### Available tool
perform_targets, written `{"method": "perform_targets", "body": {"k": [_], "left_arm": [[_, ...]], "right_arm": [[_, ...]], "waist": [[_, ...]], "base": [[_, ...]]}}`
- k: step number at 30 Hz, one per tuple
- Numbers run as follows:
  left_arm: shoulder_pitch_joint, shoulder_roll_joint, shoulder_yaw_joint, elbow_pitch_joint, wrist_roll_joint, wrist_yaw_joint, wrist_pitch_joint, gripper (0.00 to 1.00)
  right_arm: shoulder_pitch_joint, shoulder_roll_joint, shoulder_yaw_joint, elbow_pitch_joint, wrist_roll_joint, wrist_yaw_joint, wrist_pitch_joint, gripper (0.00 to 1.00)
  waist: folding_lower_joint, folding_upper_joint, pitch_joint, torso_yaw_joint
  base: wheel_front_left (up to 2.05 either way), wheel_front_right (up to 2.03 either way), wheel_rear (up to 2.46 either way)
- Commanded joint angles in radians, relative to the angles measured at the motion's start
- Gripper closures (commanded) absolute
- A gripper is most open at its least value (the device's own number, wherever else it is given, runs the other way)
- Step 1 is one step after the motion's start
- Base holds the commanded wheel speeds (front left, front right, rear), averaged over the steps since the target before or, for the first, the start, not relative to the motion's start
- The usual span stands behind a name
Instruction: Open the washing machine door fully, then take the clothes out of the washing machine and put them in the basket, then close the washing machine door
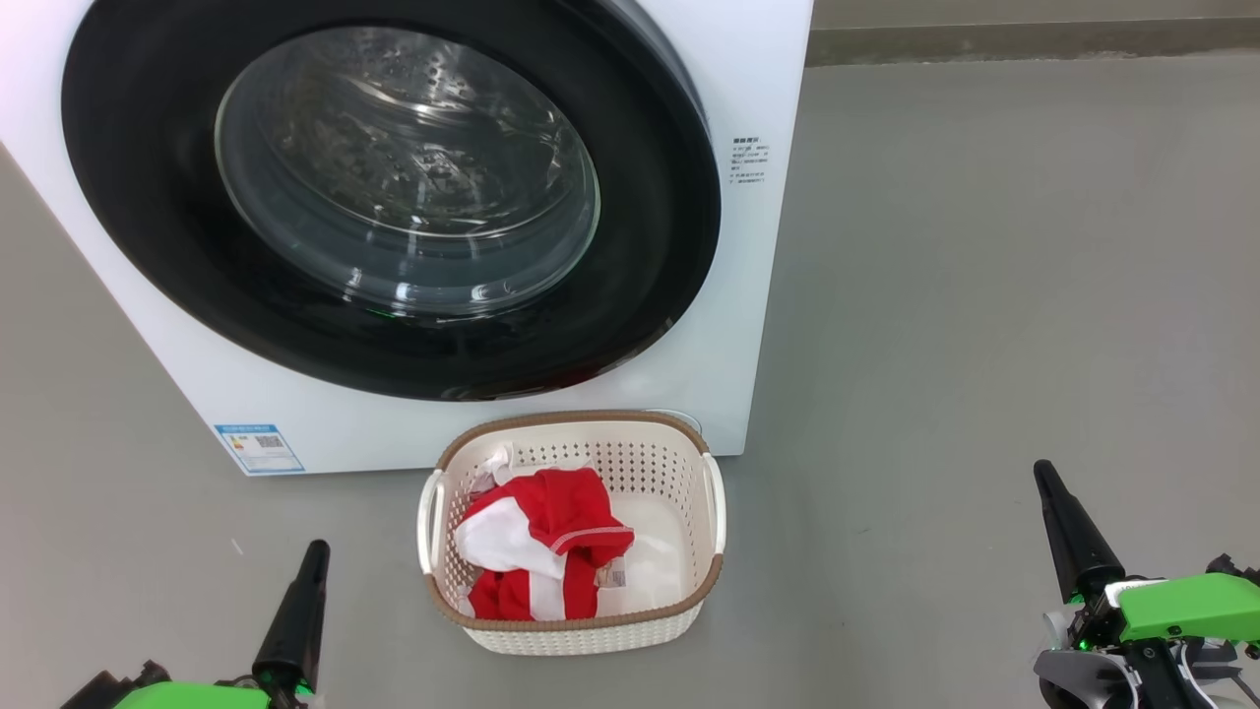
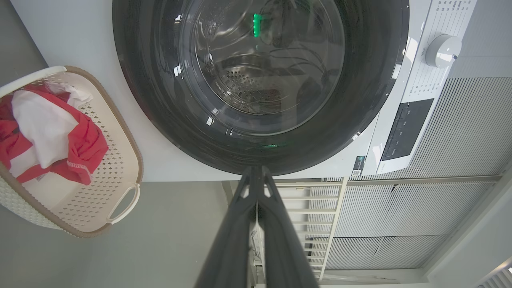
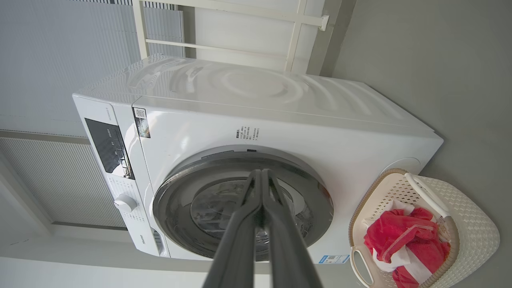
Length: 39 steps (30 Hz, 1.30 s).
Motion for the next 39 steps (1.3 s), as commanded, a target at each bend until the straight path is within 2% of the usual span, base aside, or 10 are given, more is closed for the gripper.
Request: {"method": "perform_targets", "body": {"k": [1,39], "left_arm": [[-0.039,0.018,0.035,-0.020,-0.007,-0.007,0.003,1.00],[-0.039,0.018,0.035,-0.020,-0.007,-0.007,0.003,1.00]], "right_arm": [[-0.047,-0.015,0.017,-0.024,0.004,0.001,0.006,1.00],[-0.047,-0.015,0.017,-0.024,0.004,0.001,0.006,1.00]], "waist": [[0.0000,0.0000,0.000,0.000],[0.0000,0.0000,0.000,0.000]], "base": [[0.00,0.00,0.00],[0.00,0.00,0.00]]}}
